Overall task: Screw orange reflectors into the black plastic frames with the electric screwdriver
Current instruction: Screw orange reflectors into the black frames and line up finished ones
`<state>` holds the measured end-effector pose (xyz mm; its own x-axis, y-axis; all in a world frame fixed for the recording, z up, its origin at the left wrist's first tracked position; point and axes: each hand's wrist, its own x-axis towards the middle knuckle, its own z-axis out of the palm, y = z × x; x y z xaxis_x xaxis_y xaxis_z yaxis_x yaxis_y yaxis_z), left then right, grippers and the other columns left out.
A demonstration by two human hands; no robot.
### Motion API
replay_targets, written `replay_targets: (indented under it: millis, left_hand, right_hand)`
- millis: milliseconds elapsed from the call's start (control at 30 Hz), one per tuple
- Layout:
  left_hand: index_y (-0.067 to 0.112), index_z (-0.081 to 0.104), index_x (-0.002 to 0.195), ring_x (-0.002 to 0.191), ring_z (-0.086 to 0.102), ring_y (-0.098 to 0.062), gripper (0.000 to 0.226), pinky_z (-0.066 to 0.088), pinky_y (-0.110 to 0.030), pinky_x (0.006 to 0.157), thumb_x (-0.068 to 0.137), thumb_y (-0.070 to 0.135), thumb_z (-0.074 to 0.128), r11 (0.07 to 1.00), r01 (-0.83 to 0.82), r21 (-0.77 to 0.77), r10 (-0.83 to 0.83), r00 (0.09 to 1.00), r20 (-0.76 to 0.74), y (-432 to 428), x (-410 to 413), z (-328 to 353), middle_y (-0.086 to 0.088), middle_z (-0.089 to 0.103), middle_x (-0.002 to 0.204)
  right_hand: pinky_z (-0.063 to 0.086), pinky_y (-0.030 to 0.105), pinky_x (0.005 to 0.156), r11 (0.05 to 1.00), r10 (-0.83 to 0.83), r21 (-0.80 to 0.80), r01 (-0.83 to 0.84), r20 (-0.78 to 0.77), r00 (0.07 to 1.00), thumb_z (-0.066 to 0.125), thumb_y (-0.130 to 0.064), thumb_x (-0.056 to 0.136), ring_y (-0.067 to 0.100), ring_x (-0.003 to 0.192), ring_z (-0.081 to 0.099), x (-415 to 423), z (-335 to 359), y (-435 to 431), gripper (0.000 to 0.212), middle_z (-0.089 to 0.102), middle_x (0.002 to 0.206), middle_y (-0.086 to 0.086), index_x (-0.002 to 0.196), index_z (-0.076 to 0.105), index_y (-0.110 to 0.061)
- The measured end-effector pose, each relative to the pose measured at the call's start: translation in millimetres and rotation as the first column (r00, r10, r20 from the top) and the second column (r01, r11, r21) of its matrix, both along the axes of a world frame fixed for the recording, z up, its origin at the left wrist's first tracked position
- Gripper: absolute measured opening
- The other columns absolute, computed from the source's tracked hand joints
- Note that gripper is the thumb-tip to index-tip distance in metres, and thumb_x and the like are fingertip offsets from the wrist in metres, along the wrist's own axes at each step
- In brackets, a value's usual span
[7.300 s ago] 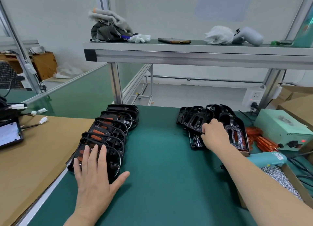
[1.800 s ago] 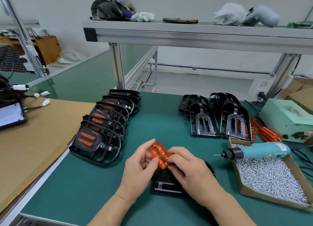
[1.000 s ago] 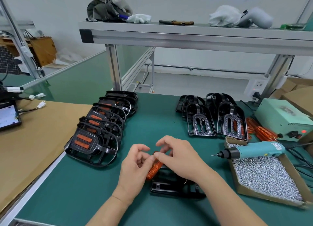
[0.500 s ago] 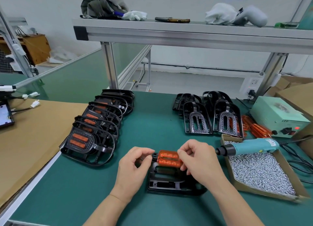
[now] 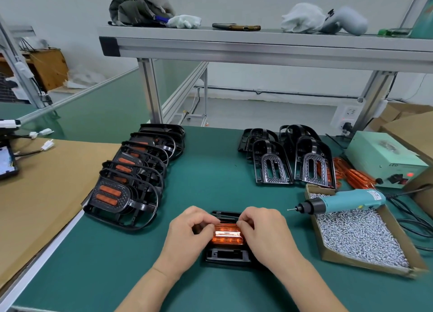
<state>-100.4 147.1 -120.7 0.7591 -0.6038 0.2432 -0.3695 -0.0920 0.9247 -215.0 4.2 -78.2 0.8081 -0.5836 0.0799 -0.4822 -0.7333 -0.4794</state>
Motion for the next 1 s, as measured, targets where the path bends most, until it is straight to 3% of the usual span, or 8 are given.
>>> replay_targets:
  millis: [200, 400, 500, 700, 833, 1000]
  left_hand:
    - [0.030, 0.078, 0.075, 0.071, 0.058, -0.006, 0.031, 0.042, -0.013, 0.069, 0.081, 0.000, 0.075, 0.996, 0.056, 0.075, -0.061, 0.996, 0.067, -0.5, -2.9, 2.6, 0.013, 0.064, 0.085]
    - [0.030, 0.076, 0.077, 0.098, 0.056, -0.009, 0.018, 0.042, -0.021, 0.086, 0.081, 0.012, 0.078, 0.977, 0.063, 0.204, -0.106, 0.974, 0.203, -1.4, -3.1, 1.8, 0.015, 0.060, 0.089]
    - [0.032, 0.073, 0.075, 0.102, 0.052, -0.008, 0.020, 0.037, -0.015, 0.085, 0.081, 0.013, 0.077, 0.971, 0.057, 0.233, -0.110, 0.968, 0.224, -2.2, -2.8, 1.6, 0.015, 0.058, 0.091]
    - [0.033, 0.069, 0.071, 0.100, 0.048, -0.005, 0.020, 0.036, -0.016, 0.079, 0.082, 0.018, 0.076, 0.953, 0.044, 0.300, -0.115, 0.968, 0.225, -2.4, -2.4, 0.2, 0.015, 0.051, 0.088]
    - [0.035, 0.069, 0.073, 0.100, 0.050, -0.005, 0.018, 0.038, -0.018, 0.079, 0.082, 0.021, 0.076, 0.952, 0.041, 0.305, -0.118, 0.964, 0.238, -2.0, -2.0, 0.3, 0.016, 0.052, 0.089]
    - [0.036, 0.069, 0.072, 0.099, 0.051, -0.005, 0.021, 0.037, -0.016, 0.078, 0.082, 0.019, 0.077, 0.953, 0.044, 0.300, -0.115, 0.968, 0.222, -2.6, -2.9, 1.2, 0.014, 0.054, 0.088]
  right_hand:
    - [0.048, 0.036, 0.083, 0.992, 0.009, -0.128, -0.017, -0.061, 0.998, 0.048, -0.032, 0.100, 0.023, 0.097, 0.059, -2.1, 1.2, 3.3, 0.016, 0.056, 0.100, -0.007, 0.096, 0.062, -0.025]
    - [0.047, 0.035, 0.079, 0.996, 0.026, -0.080, -0.025, 0.018, 0.999, 0.055, -0.028, 0.096, 0.019, 0.092, 0.058, -14.9, 0.1, 5.6, 0.006, 0.054, 0.096, -0.009, 0.094, 0.060, -0.029]
    - [0.046, 0.033, 0.076, 0.997, 0.039, -0.073, -0.039, 0.001, 0.999, 0.058, -0.030, 0.094, 0.015, 0.091, 0.057, -18.1, 1.2, 5.7, 0.007, 0.052, 0.092, -0.010, 0.093, 0.065, -0.030]
    - [0.049, 0.036, 0.079, 0.982, 0.050, -0.174, -0.072, -0.125, 0.991, 0.049, -0.025, 0.096, 0.025, 0.099, 0.061, -9.1, 1.4, 10.9, 0.017, 0.058, 0.104, -0.006, 0.102, 0.065, -0.026]
    - [0.047, 0.035, 0.080, 0.996, 0.027, -0.087, -0.022, 0.057, 0.998, 0.054, -0.031, 0.097, 0.016, 0.094, 0.059, -21.5, 2.3, 4.5, 0.013, 0.059, 0.095, -0.010, 0.095, 0.067, -0.028]
    - [0.044, 0.027, 0.072, 0.993, -0.074, -0.059, 0.103, 0.369, 0.927, 0.069, -0.018, 0.089, 0.006, 0.075, 0.056, -47.2, 14.5, -24.6, 0.011, 0.061, 0.076, -0.013, 0.079, 0.068, -0.024]
